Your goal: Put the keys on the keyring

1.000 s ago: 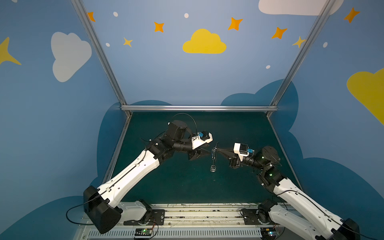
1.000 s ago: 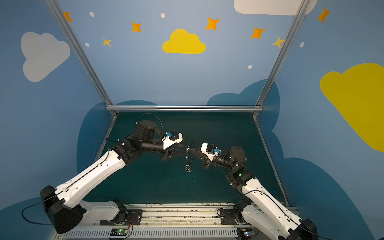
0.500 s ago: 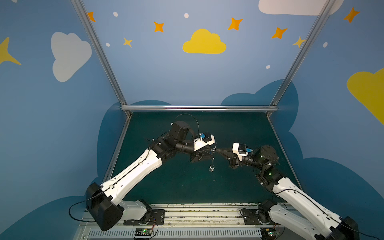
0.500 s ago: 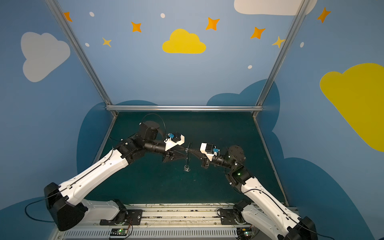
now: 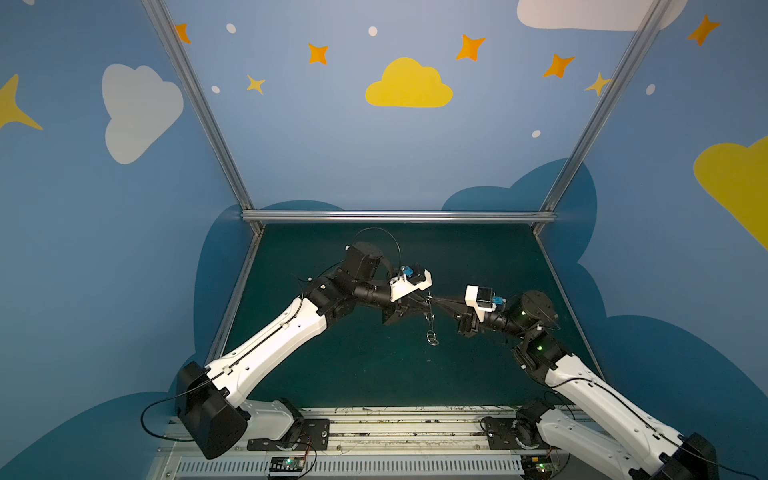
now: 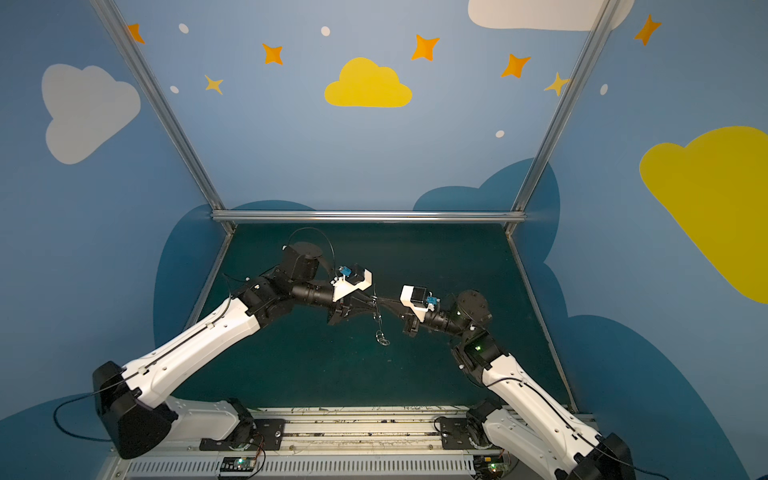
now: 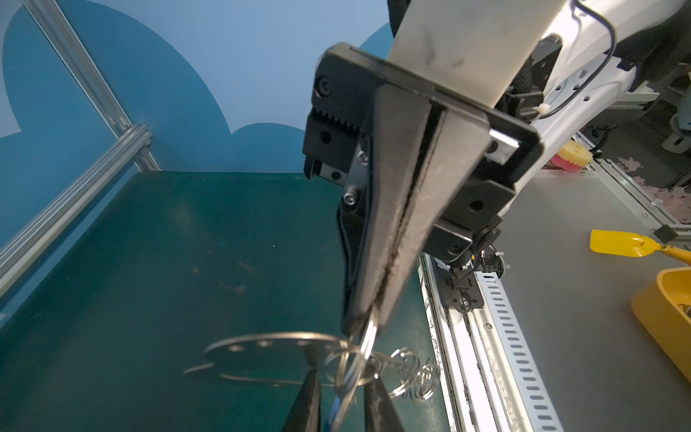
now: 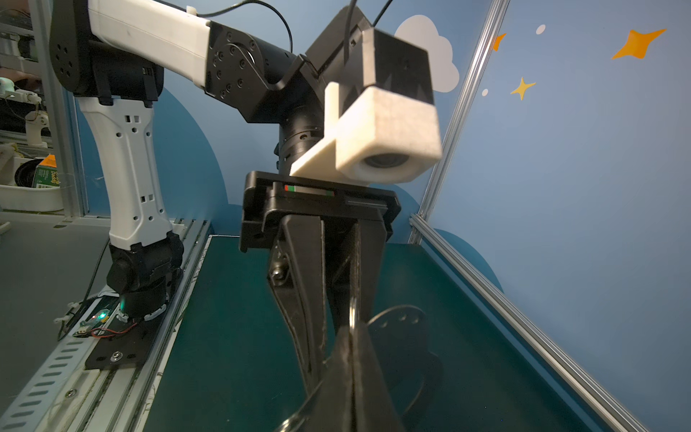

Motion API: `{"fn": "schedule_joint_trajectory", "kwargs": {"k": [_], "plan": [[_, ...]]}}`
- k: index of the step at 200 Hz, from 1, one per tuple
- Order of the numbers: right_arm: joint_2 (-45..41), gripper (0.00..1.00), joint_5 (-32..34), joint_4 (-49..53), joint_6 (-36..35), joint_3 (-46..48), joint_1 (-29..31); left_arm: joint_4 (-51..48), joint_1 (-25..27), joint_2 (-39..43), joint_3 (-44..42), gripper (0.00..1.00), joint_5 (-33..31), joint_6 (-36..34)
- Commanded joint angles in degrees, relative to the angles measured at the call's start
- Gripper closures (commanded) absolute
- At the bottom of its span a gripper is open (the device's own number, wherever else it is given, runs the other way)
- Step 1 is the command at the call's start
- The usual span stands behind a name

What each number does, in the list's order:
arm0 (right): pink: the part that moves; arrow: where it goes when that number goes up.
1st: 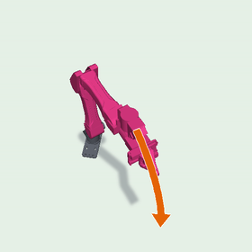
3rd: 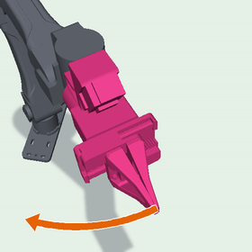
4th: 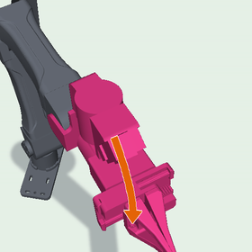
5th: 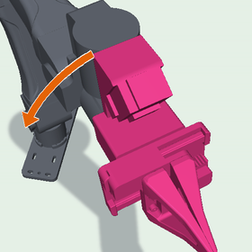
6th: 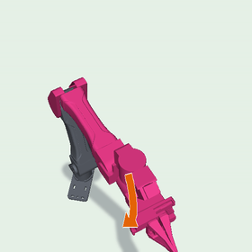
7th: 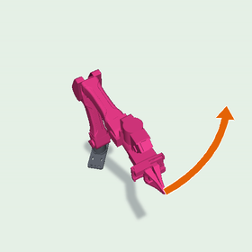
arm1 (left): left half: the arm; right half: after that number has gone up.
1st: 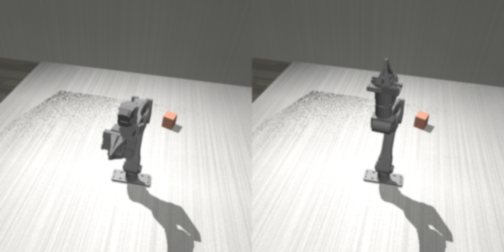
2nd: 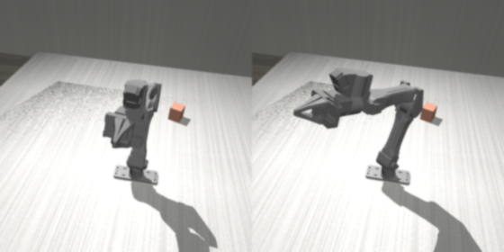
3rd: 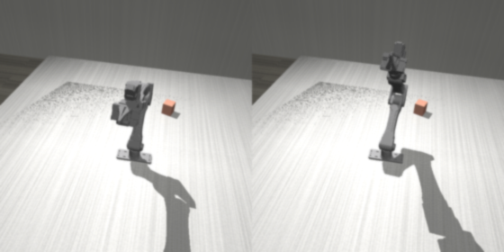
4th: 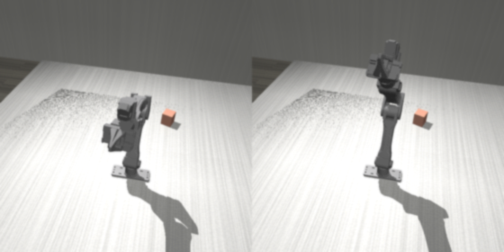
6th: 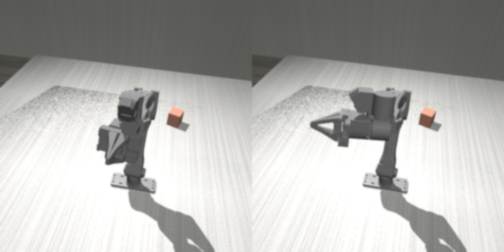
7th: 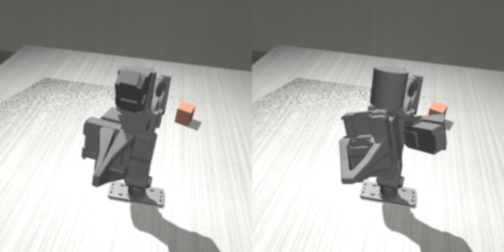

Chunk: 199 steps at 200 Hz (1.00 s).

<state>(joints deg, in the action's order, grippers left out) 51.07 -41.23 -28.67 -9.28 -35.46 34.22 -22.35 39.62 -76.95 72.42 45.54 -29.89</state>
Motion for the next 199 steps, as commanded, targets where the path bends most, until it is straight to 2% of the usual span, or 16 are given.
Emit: {"fn": "schedule_joint_trajectory", "kwargs": {"k": [1,92,141,199], "plan": [[-0.88,1.00,0.65,-0.43,-0.45,-1.22,-0.29,1.07,0.39,0.58,0.09,0.82,-0.51,0.00],[-2.53,1.00,2.15,9.72,-7.85,-2.68,-0.38,-10.92,0.98,0.46,5.73,0.96,-5.36,-6.75],[-2.49,1.00,1.15,12.67,-11.00,-2.68,-0.38,-14.88,1.06,-0.78,8.97,0.97,-6.44,-9.37],[-2.08,1.00,3.40,16.94,-14.92,-4.44,-0.64,-20.28,2.24,-2.04,12.29,0.97,-13.98,-14.35]]}}
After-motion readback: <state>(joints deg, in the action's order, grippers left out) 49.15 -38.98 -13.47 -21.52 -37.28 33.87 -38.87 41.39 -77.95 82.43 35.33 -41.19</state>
